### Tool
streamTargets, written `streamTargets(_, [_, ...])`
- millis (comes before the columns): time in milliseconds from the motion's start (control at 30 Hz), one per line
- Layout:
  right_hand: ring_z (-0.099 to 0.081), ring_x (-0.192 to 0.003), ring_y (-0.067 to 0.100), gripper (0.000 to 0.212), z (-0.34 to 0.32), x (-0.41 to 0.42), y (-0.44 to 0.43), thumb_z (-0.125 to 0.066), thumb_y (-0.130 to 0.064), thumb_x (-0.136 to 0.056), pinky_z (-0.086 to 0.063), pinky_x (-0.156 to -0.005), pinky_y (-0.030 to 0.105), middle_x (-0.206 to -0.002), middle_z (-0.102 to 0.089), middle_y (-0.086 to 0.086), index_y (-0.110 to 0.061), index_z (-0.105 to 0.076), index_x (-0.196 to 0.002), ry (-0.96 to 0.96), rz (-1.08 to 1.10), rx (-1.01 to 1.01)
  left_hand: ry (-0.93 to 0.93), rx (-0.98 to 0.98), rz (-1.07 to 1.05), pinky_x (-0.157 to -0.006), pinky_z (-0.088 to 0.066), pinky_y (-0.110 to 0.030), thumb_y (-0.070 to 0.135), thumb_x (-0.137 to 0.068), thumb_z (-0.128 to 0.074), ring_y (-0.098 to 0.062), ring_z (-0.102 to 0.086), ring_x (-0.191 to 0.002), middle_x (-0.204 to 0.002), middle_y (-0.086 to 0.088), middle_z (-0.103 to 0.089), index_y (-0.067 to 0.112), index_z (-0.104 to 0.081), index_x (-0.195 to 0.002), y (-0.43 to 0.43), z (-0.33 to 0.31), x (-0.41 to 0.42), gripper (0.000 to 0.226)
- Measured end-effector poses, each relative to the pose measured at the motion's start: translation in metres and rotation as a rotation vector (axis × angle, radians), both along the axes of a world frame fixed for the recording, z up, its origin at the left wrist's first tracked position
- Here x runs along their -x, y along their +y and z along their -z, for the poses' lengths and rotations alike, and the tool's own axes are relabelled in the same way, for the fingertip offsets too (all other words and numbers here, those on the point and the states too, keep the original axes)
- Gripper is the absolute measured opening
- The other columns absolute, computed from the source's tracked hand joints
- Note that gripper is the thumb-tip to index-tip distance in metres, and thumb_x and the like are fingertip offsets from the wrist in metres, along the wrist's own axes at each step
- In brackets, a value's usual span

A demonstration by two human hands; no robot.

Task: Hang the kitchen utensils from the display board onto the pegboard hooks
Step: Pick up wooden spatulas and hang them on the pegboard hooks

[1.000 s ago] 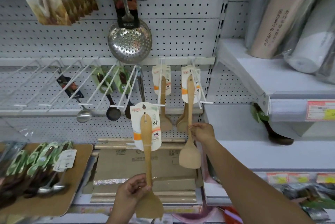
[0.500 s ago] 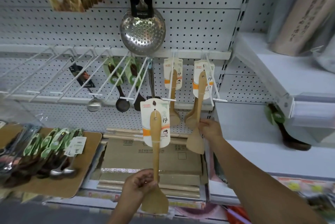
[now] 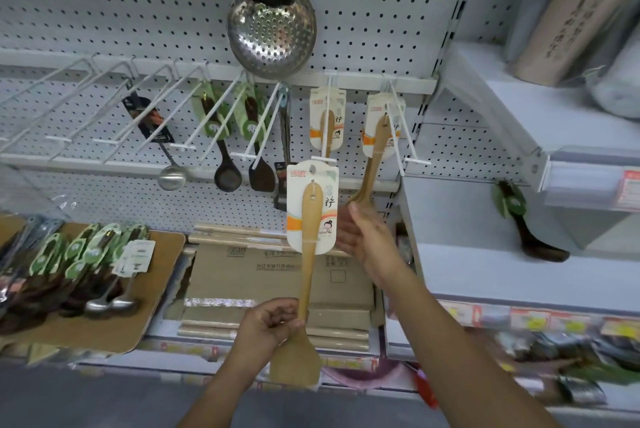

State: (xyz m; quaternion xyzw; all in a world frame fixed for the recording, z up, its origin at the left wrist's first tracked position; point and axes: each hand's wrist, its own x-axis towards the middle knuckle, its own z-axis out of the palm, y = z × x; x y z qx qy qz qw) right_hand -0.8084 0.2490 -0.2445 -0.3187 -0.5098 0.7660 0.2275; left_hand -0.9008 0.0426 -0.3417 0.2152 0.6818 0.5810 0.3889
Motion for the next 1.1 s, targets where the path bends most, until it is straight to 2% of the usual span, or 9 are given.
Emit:
streamTargets(133, [-0.072, -0.096, 0.026, 0.037, -0.008, -0.002, -0.032, -0.069, -0.040, -0.079, -0.059, -0.085, 0.042, -0.104, -0.076, 0.010, -0.014, -0.074, -0.105, 0.010, 0.011, -0.039, -0.004, -0.035, 0.016, -0.080, -0.056, -0.037, -0.008, -0.072, -0.078, -0.021, -0.071, -0.081, -0.086, -0.014, -0.076, 0.006, -0.075, -0.092, -0.001, -0.001, -0.004, 0.025])
streamTargets(233, [-0.074, -0.085, 0.016, 0.019, -0.007, -0.005, -0.041, -0.072, -0.016, -0.085, -0.061, -0.074, 0.030, -0.093, -0.078, 0.002, -0.012, -0.073, -0.103, 0.027, -0.008, -0.146, -0.021, -0.050, 0.013, -0.079, -0.057, -0.039, -0.007, -0.072, -0.078, -0.023, -0.070, -0.080, -0.085, -0.015, -0.076, 0.012, -0.078, -0.086, -0.005, -0.003, -0.007, 0.023])
streamTargets(333, [-0.074, -0.085, 0.014, 0.022, -0.008, -0.007, -0.049, -0.071, 0.001, -0.085, -0.060, -0.072, 0.025, -0.094, -0.078, 0.002, -0.013, -0.072, -0.102, 0.035, -0.019, -0.194, -0.036, -0.060, 0.006, -0.077, -0.058, -0.039, -0.007, -0.073, -0.078, -0.024, -0.071, -0.081, -0.085, -0.015, -0.076, 0.016, -0.079, -0.083, -0.010, -0.003, -0.011, 0.025])
streamTargets(467, [-0.074, -0.089, 0.017, 0.022, -0.010, -0.007, -0.056, -0.072, 0.001, -0.084, -0.060, -0.078, 0.027, -0.097, -0.078, 0.006, -0.013, -0.074, -0.101, 0.054, -0.021, -0.221, -0.075, -0.081, -0.010, -0.075, -0.057, -0.039, -0.007, -0.076, -0.075, -0.024, -0.071, -0.077, -0.083, -0.019, -0.075, 0.010, -0.079, -0.082, -0.013, -0.005, -0.014, 0.019])
streamTargets(567, [-0.074, -0.088, 0.016, 0.019, -0.014, -0.008, -0.059, -0.072, -0.001, -0.085, -0.060, -0.076, 0.026, -0.095, -0.078, 0.006, -0.013, -0.074, -0.099, 0.069, -0.020, -0.233, -0.075, -0.100, -0.004, -0.075, -0.058, -0.037, -0.006, -0.076, -0.075, -0.024, -0.071, -0.077, -0.083, -0.020, -0.075, 0.009, -0.079, -0.081, -0.012, -0.008, -0.017, 0.016])
streamTargets(700, [-0.074, -0.084, 0.014, 0.018, -0.018, -0.010, -0.058, -0.071, 0.001, -0.086, -0.058, -0.070, 0.022, -0.093, -0.078, 0.007, -0.009, -0.073, -0.101, 0.081, 0.017, -0.210, -0.087, -0.121, -0.011, -0.075, -0.058, -0.035, 0.007, -0.070, -0.078, -0.025, -0.071, -0.078, -0.084, -0.020, -0.075, 0.008, -0.079, -0.083, -0.010, -0.012, -0.018, 0.013])
streamTargets(800, [-0.074, -0.083, 0.012, 0.017, -0.021, -0.011, -0.054, -0.070, -0.001, -0.087, -0.058, -0.069, 0.021, -0.092, -0.078, 0.005, -0.008, -0.073, -0.102, 0.065, 0.040, -0.231, -0.097, -0.132, -0.033, -0.074, -0.058, -0.034, 0.003, -0.076, -0.075, -0.026, -0.072, -0.077, -0.083, -0.021, -0.075, 0.006, -0.079, -0.085, -0.007, -0.014, -0.019, 0.011])
streamTargets(900, [-0.074, -0.081, 0.010, 0.016, -0.022, -0.011, -0.051, -0.068, -0.001, -0.089, -0.059, -0.067, 0.022, -0.089, -0.079, 0.001, -0.008, -0.072, -0.102, 0.059, 0.052, -0.224, -0.103, -0.153, -0.039, -0.070, -0.059, -0.031, 0.009, -0.074, -0.075, -0.025, -0.072, -0.074, -0.081, -0.021, -0.075, 0.009, -0.079, -0.083, -0.002, -0.017, -0.021, 0.009])
streamTargets(1100, [-0.075, -0.085, 0.014, 0.016, -0.021, -0.003, -0.043, -0.068, -0.003, -0.089, -0.061, -0.071, 0.026, -0.090, -0.079, 0.001, -0.013, -0.072, -0.100, 0.037, 0.084, -0.219, -0.107, -0.158, -0.036, -0.071, -0.059, -0.035, 0.001, -0.082, -0.072, -0.028, -0.071, -0.074, -0.080, -0.022, -0.074, 0.009, -0.079, -0.085, 0.006, -0.019, -0.019, 0.011])
